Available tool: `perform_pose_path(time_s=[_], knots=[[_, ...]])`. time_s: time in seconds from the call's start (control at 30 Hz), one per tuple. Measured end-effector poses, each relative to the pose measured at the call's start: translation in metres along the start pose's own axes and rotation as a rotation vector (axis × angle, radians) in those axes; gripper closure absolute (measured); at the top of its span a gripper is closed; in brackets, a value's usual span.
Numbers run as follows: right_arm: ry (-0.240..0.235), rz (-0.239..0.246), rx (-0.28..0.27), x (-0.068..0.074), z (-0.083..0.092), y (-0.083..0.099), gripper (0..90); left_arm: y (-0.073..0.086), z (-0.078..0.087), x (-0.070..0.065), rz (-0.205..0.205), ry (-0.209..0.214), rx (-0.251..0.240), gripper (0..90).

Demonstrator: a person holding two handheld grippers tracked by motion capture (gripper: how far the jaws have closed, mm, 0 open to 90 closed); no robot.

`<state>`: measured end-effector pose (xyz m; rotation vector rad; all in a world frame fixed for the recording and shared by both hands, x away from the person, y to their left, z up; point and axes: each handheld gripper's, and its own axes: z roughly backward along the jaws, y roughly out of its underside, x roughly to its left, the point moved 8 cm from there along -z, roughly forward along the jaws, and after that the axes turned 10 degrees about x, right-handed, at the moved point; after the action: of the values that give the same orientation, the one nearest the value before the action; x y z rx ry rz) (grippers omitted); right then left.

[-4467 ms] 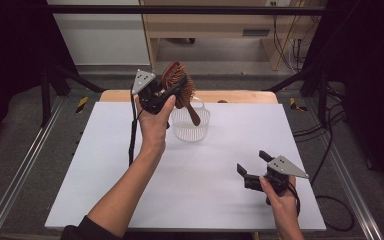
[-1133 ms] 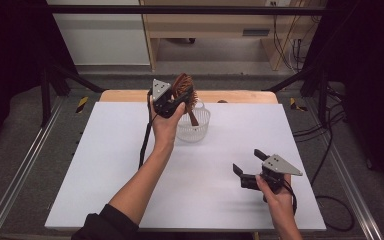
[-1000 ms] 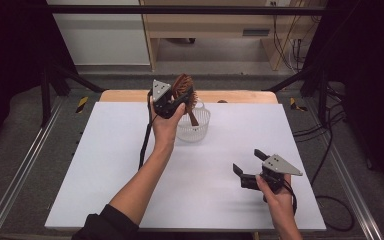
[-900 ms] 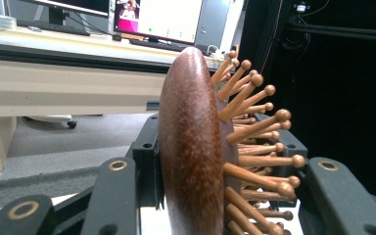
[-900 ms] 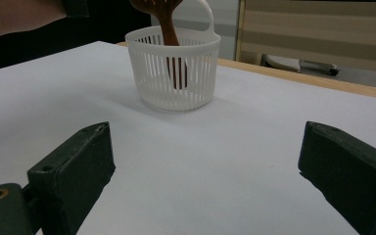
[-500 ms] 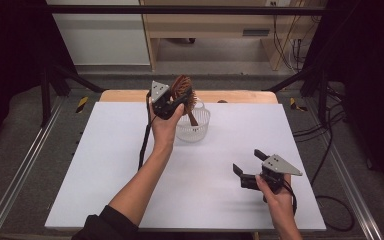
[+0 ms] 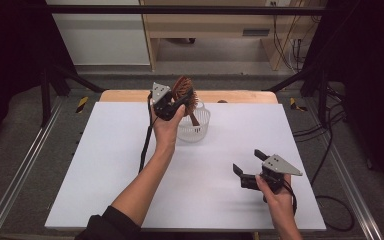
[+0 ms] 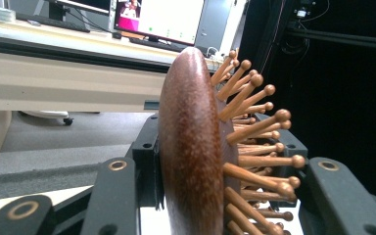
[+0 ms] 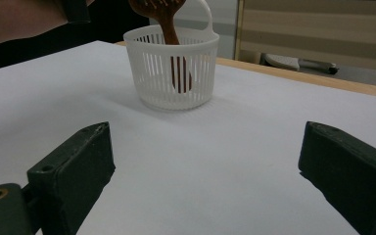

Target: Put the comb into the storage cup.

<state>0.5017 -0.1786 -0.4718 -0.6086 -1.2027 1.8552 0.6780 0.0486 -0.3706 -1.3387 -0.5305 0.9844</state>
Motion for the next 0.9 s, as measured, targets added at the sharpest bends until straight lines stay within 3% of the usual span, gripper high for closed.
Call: perform_pose_path(time_s=[0.9], knots=[[-0.001,-0.007,0.009,0.0,-0.001,0.002,6.2,0.013,0.002,0.005,0.016,0.006,0.009,50.6]])
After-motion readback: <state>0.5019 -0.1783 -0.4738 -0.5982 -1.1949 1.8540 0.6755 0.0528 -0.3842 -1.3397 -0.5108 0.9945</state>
